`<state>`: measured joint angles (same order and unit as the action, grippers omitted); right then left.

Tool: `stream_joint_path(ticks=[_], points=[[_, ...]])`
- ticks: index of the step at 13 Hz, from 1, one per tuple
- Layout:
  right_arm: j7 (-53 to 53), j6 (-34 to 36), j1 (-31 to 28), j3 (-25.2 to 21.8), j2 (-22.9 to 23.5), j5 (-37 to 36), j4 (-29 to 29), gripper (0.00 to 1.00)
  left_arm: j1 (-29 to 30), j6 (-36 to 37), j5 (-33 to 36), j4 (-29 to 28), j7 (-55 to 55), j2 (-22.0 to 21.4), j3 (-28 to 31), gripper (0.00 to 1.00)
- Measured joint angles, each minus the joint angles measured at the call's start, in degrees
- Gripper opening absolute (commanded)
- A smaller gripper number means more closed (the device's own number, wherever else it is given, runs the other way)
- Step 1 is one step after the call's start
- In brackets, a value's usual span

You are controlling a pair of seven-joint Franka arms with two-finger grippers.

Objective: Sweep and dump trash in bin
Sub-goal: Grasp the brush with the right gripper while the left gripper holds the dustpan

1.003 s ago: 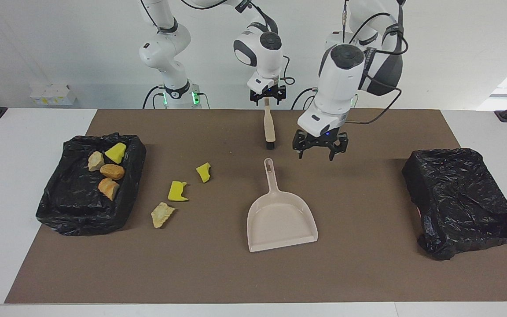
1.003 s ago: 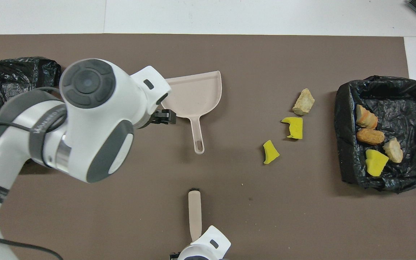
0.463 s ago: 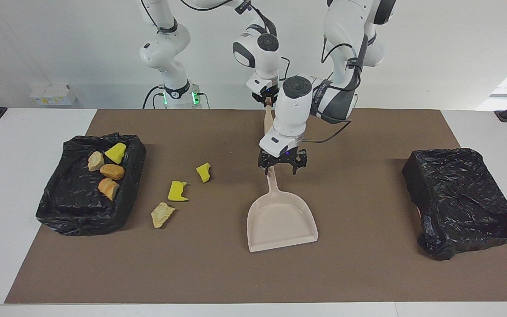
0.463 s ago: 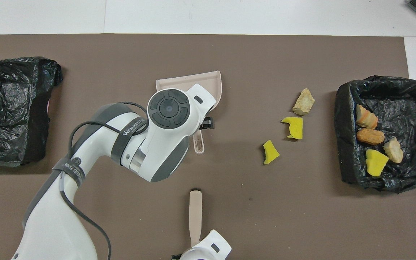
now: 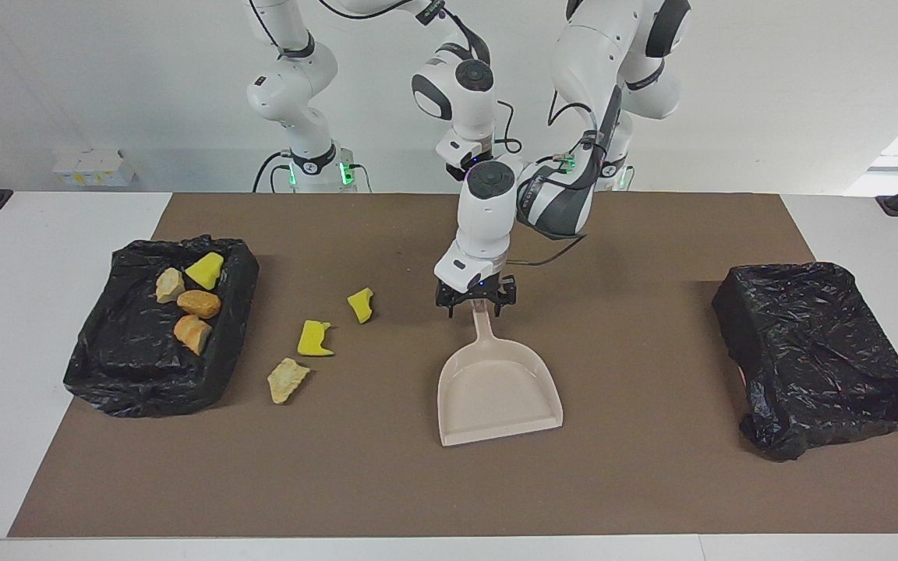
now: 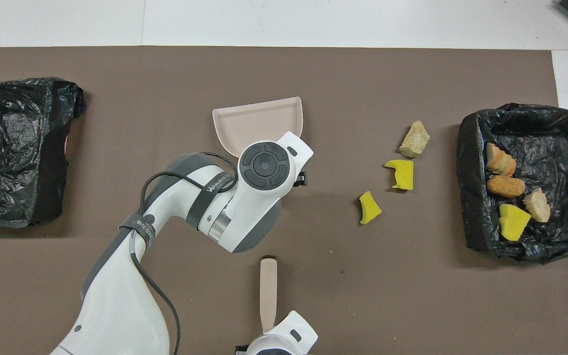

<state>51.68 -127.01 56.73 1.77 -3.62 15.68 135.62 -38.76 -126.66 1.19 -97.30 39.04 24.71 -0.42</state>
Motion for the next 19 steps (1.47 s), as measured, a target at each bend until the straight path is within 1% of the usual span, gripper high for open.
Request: stream_joint_path(ticks=[1, 3, 4, 6, 8, 11, 13, 16, 19], points=[[0.0, 3.3, -1.9, -0.1, -0.2, 0.0, -1.1, 0.0, 0.1, 0.0, 0.0, 0.0, 0.0, 0.0, 0.2, 0.69], [-0.1, 9.4, -6.6, -0.5, -1.2, 0.0, -2.8, 0.0, 0.1, 0.0, 0.0, 0.0, 0.0, 0.0, 0.5, 0.2], [-0.5, 11.6, -8.9, -0.7, -1.8, -0.1, -3.1, 0.0, 0.1, 0.0, 0.1, 0.0, 0.0, 0.0, 0.6, 0.05], [-3.9, 16.2, -14.3, -0.9, -3.6, -1.2, -3.6, 0.0, 0.2, 0.0, 0.5, 0.0, 0.0, 0.0, 0.8, 0.0], [-7.8, 19.3, -20.3, -1.0, -5.1, -4.5, -3.8, 0.0, 0.4, 0.0, 1.9, 0.2, -0.4, -0.1, 1.2, 0.0], [-12.1, 19.9, -27.6, -1.1, -5.3, -12.7, -4.2, 0.0, 0.9, 0.5, 4.4, 0.2, -2.4, -0.6, 1.3, 0.0], [-16.2, 19.9, -32.0, -1.1, -4.2, -16.3, -5.6, 0.0, 1.6, 3.4, 4.6, 0.2, -10.9, -1.9, 1.4, 0.0], [-24.7, 19.9, -38.1, -1.1, -1.0, -21.9, -9.0, 0.0, 4.0, 8.8, 4.6, 0.2, -30.1, -4.3, 1.4, 0.0], [-35.0, 19.3, -44.5, -1.1, 2.2, -27.6, -12.2, 0.0, 5.4, 11.1, 4.6, 0.1, -45.1, -4.9, 1.4, 0.0]])
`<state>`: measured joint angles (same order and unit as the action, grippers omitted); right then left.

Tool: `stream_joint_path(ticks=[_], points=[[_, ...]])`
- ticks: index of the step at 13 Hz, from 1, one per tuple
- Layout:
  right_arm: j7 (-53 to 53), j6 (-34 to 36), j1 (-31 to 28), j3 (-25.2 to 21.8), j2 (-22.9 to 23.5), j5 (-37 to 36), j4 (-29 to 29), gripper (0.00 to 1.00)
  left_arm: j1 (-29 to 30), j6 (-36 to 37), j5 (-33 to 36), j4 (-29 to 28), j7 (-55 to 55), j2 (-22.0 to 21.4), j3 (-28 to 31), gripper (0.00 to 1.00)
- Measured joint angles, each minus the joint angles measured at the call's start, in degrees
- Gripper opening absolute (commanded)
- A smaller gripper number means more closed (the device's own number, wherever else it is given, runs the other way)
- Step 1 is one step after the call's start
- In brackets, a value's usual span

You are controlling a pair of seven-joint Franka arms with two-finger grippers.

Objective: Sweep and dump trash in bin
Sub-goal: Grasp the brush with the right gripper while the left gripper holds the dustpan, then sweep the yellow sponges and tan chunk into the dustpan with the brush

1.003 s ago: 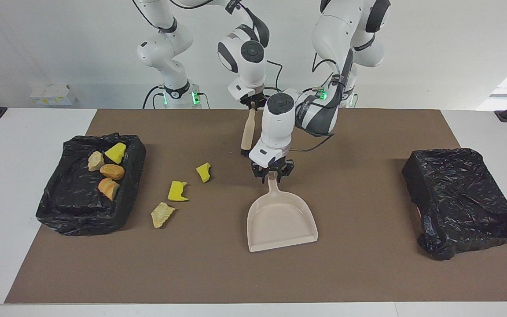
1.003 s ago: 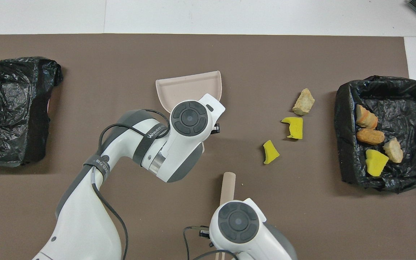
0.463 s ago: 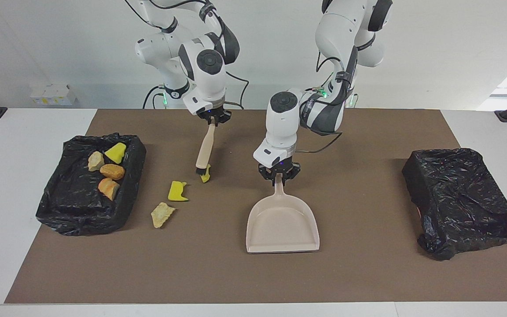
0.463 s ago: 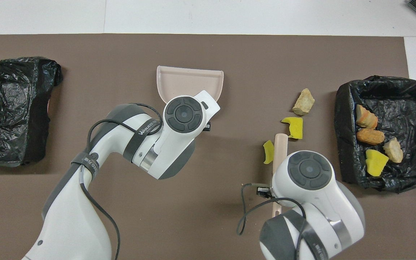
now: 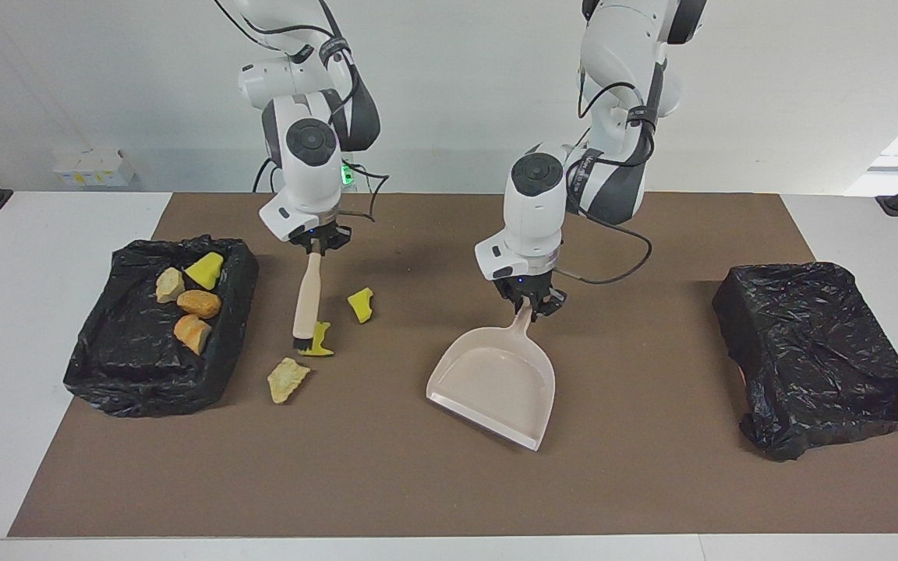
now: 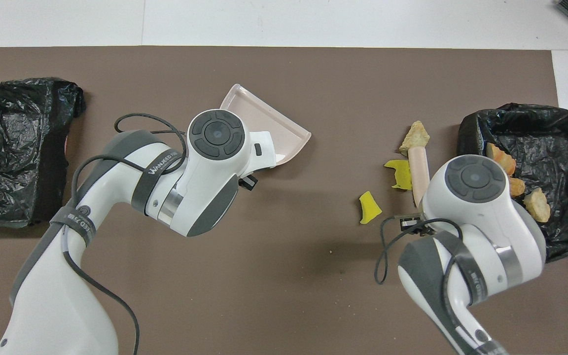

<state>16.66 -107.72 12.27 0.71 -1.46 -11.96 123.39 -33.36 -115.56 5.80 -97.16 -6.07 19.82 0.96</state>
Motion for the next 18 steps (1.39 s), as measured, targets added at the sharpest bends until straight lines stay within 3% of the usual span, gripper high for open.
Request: stream_joint_path(ticks=[3, 5, 10, 18], points=[[-6.1, -3.9, -5.0, -0.1, 3.4, -4.2, -3.4, 0.0, 0.1, 0.4, 0.0, -0.2, -19.6, 0.0, -0.1, 0.0], [-7.8, -5.8, -6.7, 0.0, 6.1, -7.7, -5.2, 0.0, 0.1, 0.6, 0.0, -0.8, -25.2, -0.1, -0.2, 0.0], [-8.9, -6.9, -6.5, 0.8, 9.8, -7.3, -6.0, 0.0, -1.2, 0.7, 0.0, -7.3, -26.8, -3.6, -1.0, 0.0], [-8.1, -7.0, -4.2, 1.2, 9.9, 7.6, -5.3, 0.0, -5.9, 0.7, 0.4, -18.6, -26.8, -11.0, -1.1, 0.0]])
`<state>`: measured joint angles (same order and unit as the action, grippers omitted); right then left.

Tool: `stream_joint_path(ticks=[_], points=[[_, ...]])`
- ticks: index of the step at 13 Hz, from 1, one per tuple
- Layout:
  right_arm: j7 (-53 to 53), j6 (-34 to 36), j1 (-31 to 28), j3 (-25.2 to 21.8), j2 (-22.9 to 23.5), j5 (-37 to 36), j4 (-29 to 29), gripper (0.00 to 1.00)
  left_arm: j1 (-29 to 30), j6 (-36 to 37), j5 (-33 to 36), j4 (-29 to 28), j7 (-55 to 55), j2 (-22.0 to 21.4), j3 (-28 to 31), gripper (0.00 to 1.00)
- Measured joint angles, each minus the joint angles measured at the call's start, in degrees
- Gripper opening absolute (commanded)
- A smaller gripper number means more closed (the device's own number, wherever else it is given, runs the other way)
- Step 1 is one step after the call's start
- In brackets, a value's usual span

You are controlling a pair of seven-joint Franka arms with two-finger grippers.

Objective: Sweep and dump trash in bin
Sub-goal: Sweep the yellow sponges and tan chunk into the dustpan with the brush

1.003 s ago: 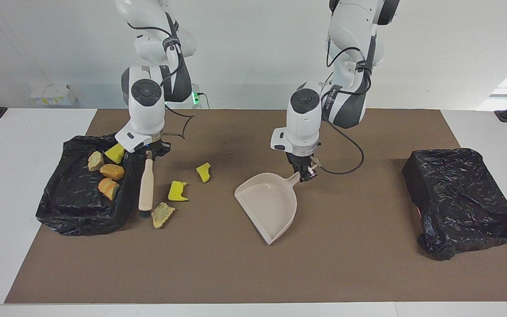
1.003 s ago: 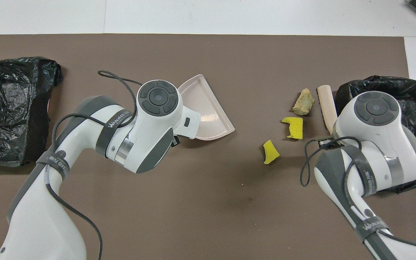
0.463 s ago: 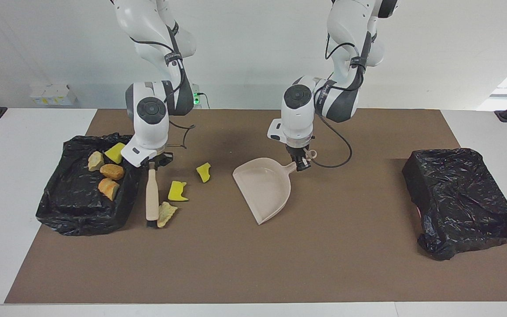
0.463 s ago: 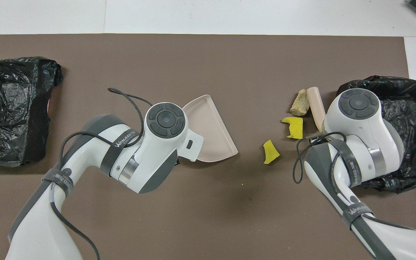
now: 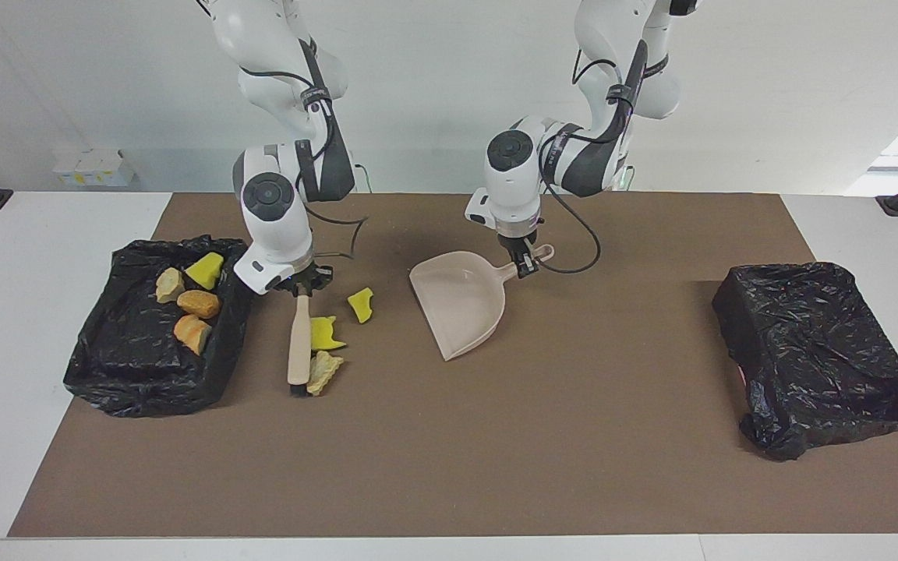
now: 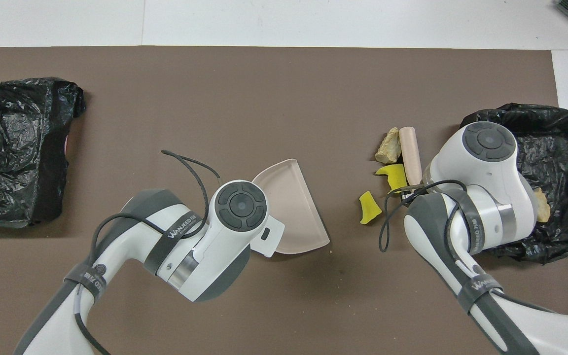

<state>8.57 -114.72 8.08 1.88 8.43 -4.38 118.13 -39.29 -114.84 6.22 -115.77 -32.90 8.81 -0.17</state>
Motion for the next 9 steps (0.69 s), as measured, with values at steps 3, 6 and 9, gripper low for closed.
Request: stream_joint_path(ticks=[3, 6, 9], points=[[0.0, -0.1, 3.9, 0.3, 0.0, 3.1, 0.0, 0.0, -1.3, 0.0, 1.4, -2.0, 0.5, -1.4, 0.0, 0.0], [-0.3, -0.1, 9.5, 0.7, -0.2, 10.0, 0.0, 0.0, -2.3, 0.0, 1.7, -3.6, 1.4, -2.6, 0.0, 0.0], [-0.5, -0.1, 14.4, 1.3, -1.1, 16.7, 0.0, 0.0, -2.3, 0.0, 1.7, -4.0, 1.6, -2.8, 0.2, 0.0]])
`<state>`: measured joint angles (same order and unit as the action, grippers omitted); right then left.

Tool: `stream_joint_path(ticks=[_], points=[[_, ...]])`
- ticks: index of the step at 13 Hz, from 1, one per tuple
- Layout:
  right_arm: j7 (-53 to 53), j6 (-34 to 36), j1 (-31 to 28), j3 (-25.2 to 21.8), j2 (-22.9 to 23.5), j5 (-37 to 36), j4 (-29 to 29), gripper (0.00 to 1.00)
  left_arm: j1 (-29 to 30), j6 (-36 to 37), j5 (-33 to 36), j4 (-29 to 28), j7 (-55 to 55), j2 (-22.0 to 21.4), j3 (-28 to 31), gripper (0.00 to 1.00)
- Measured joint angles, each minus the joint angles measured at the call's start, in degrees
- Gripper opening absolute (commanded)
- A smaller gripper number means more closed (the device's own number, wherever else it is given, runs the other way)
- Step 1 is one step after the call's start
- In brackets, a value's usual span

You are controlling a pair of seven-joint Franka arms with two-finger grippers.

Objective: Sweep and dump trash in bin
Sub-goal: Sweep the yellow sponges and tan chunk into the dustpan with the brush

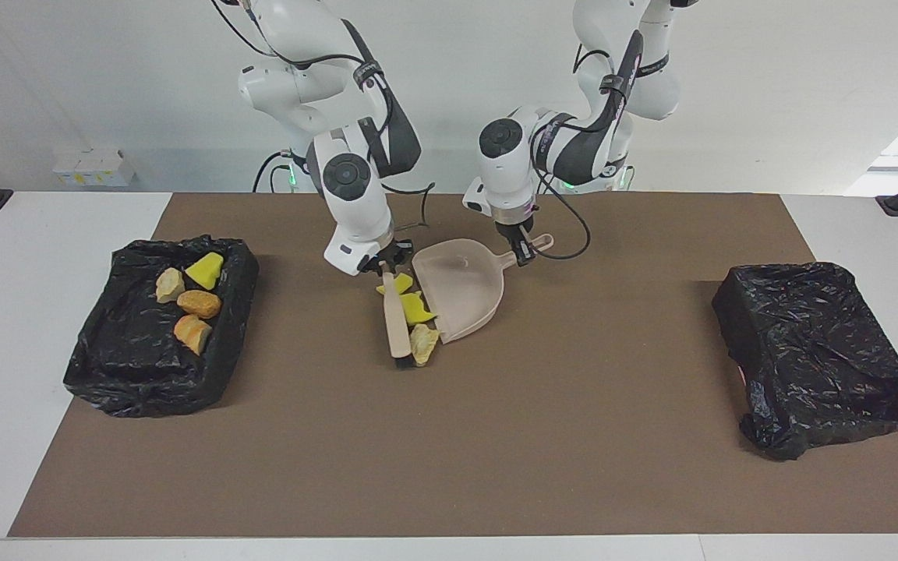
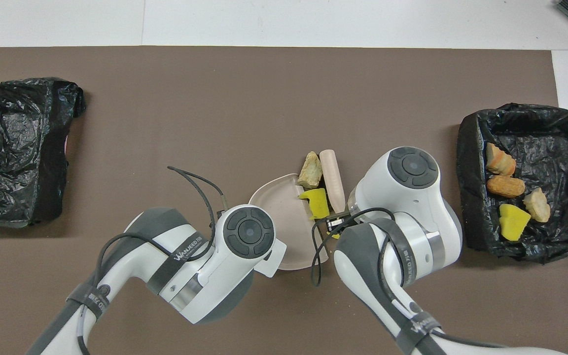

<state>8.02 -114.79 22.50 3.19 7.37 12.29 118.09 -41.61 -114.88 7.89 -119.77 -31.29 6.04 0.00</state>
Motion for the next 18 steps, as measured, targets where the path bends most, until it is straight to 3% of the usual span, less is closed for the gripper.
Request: stream_joint_path(ticks=[6, 9, 12, 16, 18], points=[[0.0, 1.2, 3.0, 0.0, -1.8, 5.7, -1.2, 0.0, 0.9, -0.7, 0.0, -0.6, -0.1, 0.0, 0.5, 0.0], [0.0, 8.2, 0.0, -0.8, -3.7, 5.4, -1.8, 0.0, 1.3, -1.7, 0.0, -0.7, -0.1, 0.0, 0.6, 0.0], [0.0, 16.6, -4.5, -1.0, -6.2, 0.2, -1.3, 0.0, 1.7, -1.9, 0.0, -0.7, -0.3, 0.0, 0.6, 0.0], [2.7, 17.4, -7.1, -1.0, -10.1, -5.9, 6.1, 0.0, 1.6, -1.9, 0.1, -0.7, -0.5, 0.0, 0.5, 0.0], [3.3, 13.7, -7.6, -0.9, -13.1, -6.0, 11.7, 0.0, 1.3, -1.9, 2.0, -0.7, -0.5, 0.0, 0.2, 0.0]])
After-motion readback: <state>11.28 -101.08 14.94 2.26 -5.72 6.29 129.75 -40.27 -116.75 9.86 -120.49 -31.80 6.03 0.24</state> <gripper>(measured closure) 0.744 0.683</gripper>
